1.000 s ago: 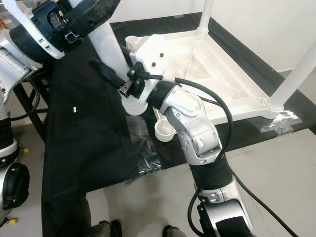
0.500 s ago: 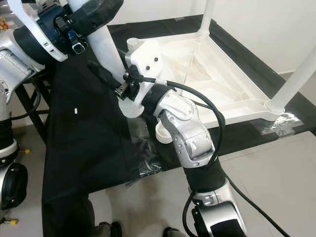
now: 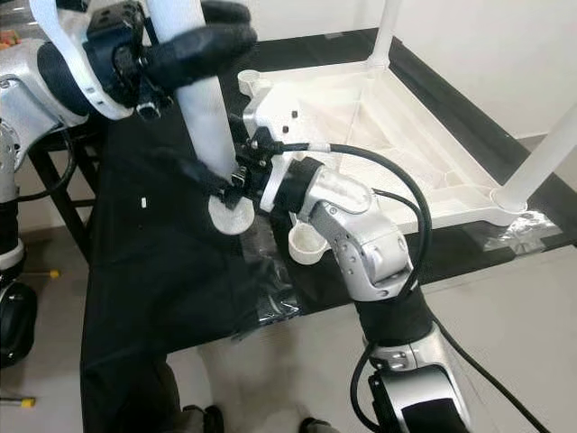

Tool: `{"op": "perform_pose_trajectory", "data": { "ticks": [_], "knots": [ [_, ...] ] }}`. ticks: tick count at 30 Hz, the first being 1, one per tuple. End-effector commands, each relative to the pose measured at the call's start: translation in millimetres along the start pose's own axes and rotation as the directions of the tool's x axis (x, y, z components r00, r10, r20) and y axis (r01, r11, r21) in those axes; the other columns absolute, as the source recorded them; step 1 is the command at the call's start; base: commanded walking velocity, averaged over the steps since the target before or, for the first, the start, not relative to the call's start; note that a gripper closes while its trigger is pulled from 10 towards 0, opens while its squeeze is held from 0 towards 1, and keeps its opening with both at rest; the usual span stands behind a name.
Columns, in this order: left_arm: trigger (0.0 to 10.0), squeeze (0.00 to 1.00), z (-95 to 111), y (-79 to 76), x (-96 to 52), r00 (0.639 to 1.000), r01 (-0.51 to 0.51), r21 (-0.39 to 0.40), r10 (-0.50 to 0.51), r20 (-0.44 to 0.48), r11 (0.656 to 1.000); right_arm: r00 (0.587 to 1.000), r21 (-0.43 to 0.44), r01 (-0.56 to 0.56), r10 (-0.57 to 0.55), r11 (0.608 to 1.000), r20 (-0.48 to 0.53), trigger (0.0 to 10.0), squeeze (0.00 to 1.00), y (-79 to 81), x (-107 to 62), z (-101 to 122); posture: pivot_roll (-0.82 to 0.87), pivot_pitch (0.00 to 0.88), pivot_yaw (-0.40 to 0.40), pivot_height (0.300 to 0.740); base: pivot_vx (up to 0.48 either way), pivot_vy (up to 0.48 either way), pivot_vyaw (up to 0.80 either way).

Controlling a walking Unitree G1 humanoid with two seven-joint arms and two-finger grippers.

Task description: Building children table

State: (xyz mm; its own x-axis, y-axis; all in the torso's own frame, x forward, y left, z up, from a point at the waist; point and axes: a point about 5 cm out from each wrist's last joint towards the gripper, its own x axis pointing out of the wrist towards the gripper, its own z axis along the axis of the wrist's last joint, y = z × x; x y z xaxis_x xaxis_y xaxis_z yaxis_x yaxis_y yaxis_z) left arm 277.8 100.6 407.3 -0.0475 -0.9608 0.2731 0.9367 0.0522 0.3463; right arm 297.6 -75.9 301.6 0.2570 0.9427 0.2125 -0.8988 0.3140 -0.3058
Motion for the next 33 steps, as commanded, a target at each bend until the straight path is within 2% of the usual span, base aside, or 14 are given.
{"op": "perform_pose_trajectory", "data": {
  "ticks": [1, 3, 4, 6, 7, 11, 15, 18, 20, 22, 26, 33],
  "knots": [
    [0.0, 0.00, 10.1, -10.6, 14.1, 0.989, 0.141, -0.005, -0.141, 0.035, 0.990, 0.995, 0.005, -0.093, 0.093, 0.996, -0.047, 10.0, 1.00, 2.5, -2.9, -8.0, 0.10, 0.101, -0.005, 0.740, 0.000, 0.000, 0.00],
    [0.0, 0.00, 11.1, -11.8, 17.4, 0.985, 0.166, -0.008, -0.166, 0.039, 0.986, 0.990, -0.008, -0.113, 0.112, 0.994, -0.080, 10.0, 1.00, 1.8, -4.8, -12.0, 0.10, 0.101, -0.005, 0.740, 0.000, 0.000, 0.00],
    [0.0, 0.00, 12.8, -15.7, 24.6, 0.978, 0.205, -0.016, -0.204, 0.047, 0.979, 0.983, 0.000, -0.147, 0.146, 0.989, -0.113, 10.0, 0.29, 2.8, -5.6, -17.7, 0.09, 0.100, -0.009, 0.740, 0.000, 0.000, 0.00],
    [0.0, 0.00, 13.9, -18.4, 29.3, 0.971, 0.233, -0.022, -0.232, 0.051, 0.972, 0.976, 0.013, -0.172, 0.172, 0.985, -0.132, 10.0, 0.29, 3.5, -6.4, -21.0, 0.09, 0.100, -0.009, 0.740, 0.000, 0.000, 0.00],
    [0.0, 0.00, 15.4, -22.8, 36.4, 0.962, 0.269, -0.033, -0.267, 0.059, 0.963, 0.969, 0.021, -0.198, 0.199, 0.980, -0.149, 10.0, 0.00, 5.2, -5.5, -25.0, 0.09, 0.100, -0.012, 0.740, 0.000, 0.000, 0.00],
    [0.0, 0.00, 16.9, -34.7, 54.5, 0.933, 0.358, -0.070, -0.355, 0.057, 0.931, 0.951, 0.033, -0.261, 0.263, 0.965, -0.164, 10.0, 0.00, 9.4, 2.8, -30.7, 0.09, 0.097, -0.012, 0.740, 0.000, 0.000, 0.00],
    [0.0, 0.00, 15.7, -36.8, 61.2, 0.928, 0.373, -0.083, -0.369, 0.055, 0.924, 0.947, 0.032, -0.286, 0.287, 0.958, -0.141, 10.0, 0.00, 10.7, 7.6, -28.2, 0.09, 0.097, -0.013, 0.740, 0.000, 0.000, 0.00],
    [0.0, 0.00, 13.1, -41.8, 72.1, 0.918, 0.396, -0.092, -0.392, 0.061, 0.914, 0.942, 0.017, -0.326, 0.326, 0.945, -0.078, 10.0, 0.00, 12.9, 16.8, -18.1, 0.09, 0.094, -0.011, 0.740, 0.000, 0.000, 0.00],
    [0.0, 0.00, 16.0, -37.3, 63.3, 0.915, 0.402, -0.100, -0.397, 0.070, 0.910, 0.930, 0.021, -0.366, 0.367, 0.930, -0.019, 10.0, 0.00, 15.6, 19.9, -9.7, 0.09, 0.090, -0.010, 0.740, 0.000, 0.000, 0.00],
    [0.0, 0.00, 17.2, -35.4, 58.5, 0.914, 0.405, -0.109, -0.400, 0.070, 0.908, 0.916, 0.019, -0.401, 0.401, 0.916, -0.005, 10.0, 0.00, 17.7, 19.1, -6.6, 0.08, 0.089, -0.008, 0.740, 0.000, 0.000, 0.00],
    [0.0, 0.00, 15.2, -35.9, 57.9, 0.913, 0.407, -0.119, -0.404, 0.053, 0.905, 0.907, 0.016, -0.420, 0.420, 0.907, -0.018, 10.0, 0.00, 18.9, 17.2, -6.8, 0.08, 0.086, -0.007, 0.740, 0.000, 0.000, 0.00],
    [0.0, 0.00, -0.8, -32.2, 56.0, 0.922, 0.376, -0.124, -0.384, -0.051, 0.918, 0.884, 0.030, -0.467, 0.468, 0.884, -0.028, 10.0, 0.00, 22.4, 11.2, -4.4, 0.07, 0.075, -0.004, 0.740, 0.000, 0.000, 0.00]
  ]
}}
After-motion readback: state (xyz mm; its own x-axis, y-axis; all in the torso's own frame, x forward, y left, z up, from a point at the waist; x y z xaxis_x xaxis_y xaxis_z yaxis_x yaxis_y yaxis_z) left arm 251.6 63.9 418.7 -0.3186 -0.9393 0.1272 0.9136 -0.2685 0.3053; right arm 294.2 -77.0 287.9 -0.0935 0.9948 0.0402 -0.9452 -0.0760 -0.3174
